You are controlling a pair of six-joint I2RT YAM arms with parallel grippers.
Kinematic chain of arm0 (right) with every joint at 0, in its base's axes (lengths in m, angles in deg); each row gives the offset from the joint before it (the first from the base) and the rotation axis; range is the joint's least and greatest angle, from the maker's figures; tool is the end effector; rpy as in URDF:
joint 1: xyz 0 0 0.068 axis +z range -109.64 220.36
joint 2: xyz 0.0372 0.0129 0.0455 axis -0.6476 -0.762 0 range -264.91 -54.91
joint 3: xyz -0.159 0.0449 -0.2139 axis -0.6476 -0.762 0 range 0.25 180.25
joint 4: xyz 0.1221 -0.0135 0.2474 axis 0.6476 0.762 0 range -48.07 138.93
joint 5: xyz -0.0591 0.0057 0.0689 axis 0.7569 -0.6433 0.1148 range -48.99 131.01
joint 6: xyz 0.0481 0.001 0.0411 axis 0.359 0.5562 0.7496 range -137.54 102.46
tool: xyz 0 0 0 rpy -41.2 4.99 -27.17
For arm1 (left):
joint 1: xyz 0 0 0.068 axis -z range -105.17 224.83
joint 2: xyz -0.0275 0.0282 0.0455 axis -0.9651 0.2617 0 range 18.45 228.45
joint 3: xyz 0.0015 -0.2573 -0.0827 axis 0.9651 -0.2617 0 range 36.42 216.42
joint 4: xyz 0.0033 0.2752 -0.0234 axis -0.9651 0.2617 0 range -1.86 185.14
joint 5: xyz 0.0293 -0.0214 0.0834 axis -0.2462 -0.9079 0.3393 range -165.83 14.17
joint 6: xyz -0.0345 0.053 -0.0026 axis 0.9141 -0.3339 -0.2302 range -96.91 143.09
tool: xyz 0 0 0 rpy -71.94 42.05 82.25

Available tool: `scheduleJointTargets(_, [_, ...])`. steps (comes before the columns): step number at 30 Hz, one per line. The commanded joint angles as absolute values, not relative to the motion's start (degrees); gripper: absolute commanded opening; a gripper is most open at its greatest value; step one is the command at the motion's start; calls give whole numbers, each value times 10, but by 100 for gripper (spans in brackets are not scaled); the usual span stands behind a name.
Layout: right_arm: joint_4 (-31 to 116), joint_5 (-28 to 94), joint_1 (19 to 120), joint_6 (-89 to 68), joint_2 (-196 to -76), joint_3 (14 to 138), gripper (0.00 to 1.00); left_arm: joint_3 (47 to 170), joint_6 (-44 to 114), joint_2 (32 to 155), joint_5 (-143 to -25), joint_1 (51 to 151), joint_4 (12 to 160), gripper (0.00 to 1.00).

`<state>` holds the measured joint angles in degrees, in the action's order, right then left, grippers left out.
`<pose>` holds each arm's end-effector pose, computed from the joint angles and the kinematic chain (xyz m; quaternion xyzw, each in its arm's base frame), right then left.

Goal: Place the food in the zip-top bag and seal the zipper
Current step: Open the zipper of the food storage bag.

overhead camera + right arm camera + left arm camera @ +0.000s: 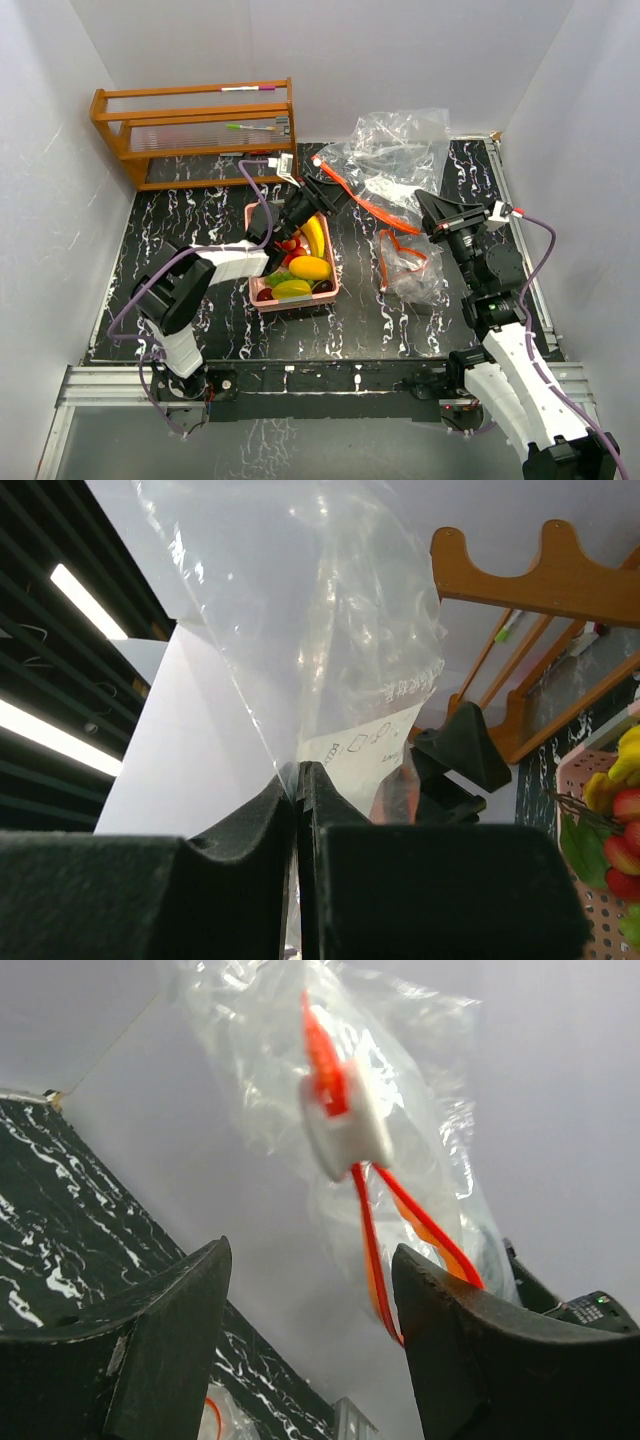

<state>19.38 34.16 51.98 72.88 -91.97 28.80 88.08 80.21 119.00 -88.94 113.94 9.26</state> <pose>0.1915 0.0453 0.3215 0.3534 0.5046 0.6348 0.4664 0.2955 -0.2542 0.2741 0.0199 0.5062 -0.6786 0.5318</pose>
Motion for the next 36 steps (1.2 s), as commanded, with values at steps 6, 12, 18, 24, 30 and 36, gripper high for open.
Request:
scheduleJointTargets(6, [204, 326, 523, 742, -913, 265, 8, 933, 859, 1224, -941, 1141, -36, 49])
scheduleJointTargets(12, [273, 321, 523, 710, -903, 277, 15, 924, 863, 1215, -974, 1138, -38, 20])
scheduleJointTargets(18, [437, 343, 522, 595, -875, 328, 47, 896, 841, 1163, -1010, 1105, 83, 0])
scheduleJointTargets(24, [618, 391, 523, 363, -864, 445, 60, 945, 659, 1052, -997, 1064, 500, 0])
scheduleJointTargets(30, [702, 306, 523, 111, -988, 586, 56, 1136, 494, 1067, -912, 1065, 936, 0])
scheduleJointTargets(36, [693, 245, 530, 15, -1056, 641, 53, 1255, 444, 1123, -880, 1073, 1100, 0])
